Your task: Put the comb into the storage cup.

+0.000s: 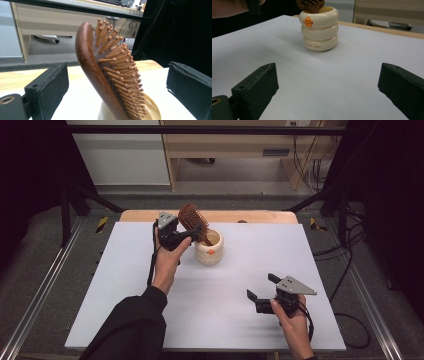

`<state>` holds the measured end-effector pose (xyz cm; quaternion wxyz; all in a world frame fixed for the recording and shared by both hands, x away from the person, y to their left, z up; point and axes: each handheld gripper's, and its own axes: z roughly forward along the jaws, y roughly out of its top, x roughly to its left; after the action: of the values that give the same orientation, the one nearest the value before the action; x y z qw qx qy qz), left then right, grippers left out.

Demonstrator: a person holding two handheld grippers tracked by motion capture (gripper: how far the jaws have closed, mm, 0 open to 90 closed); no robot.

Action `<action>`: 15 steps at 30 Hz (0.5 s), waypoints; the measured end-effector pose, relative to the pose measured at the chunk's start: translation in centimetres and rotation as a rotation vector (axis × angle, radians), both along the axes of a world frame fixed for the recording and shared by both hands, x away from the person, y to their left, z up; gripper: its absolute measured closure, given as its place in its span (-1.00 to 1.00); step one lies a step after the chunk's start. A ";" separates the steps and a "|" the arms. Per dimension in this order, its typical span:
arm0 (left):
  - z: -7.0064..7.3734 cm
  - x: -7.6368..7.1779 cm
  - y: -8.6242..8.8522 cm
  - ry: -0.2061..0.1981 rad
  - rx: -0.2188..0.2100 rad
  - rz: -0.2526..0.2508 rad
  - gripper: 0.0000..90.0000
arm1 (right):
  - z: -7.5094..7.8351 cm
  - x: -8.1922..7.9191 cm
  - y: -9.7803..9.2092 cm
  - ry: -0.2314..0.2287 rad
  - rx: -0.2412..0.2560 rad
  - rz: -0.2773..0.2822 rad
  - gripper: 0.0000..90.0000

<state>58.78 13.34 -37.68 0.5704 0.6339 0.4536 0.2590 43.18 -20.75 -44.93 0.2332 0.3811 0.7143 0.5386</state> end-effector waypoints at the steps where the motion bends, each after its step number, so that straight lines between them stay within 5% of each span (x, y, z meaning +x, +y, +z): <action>1: 0.0 -0.1 0.0 -0.002 0.003 -0.001 -0.90 | 0.0 0.0 0.0 0.002 0.001 -0.001 -0.93; 15: -0.4 -1.1 0.6 -0.003 0.023 0.002 -0.90 | 0.0 -0.1 0.1 -0.001 -0.002 0.000 -0.93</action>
<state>57.71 13.95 -38.04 0.5634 0.6396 0.4503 0.2658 43.12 -20.65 -44.92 0.2339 0.3809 0.7148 0.5379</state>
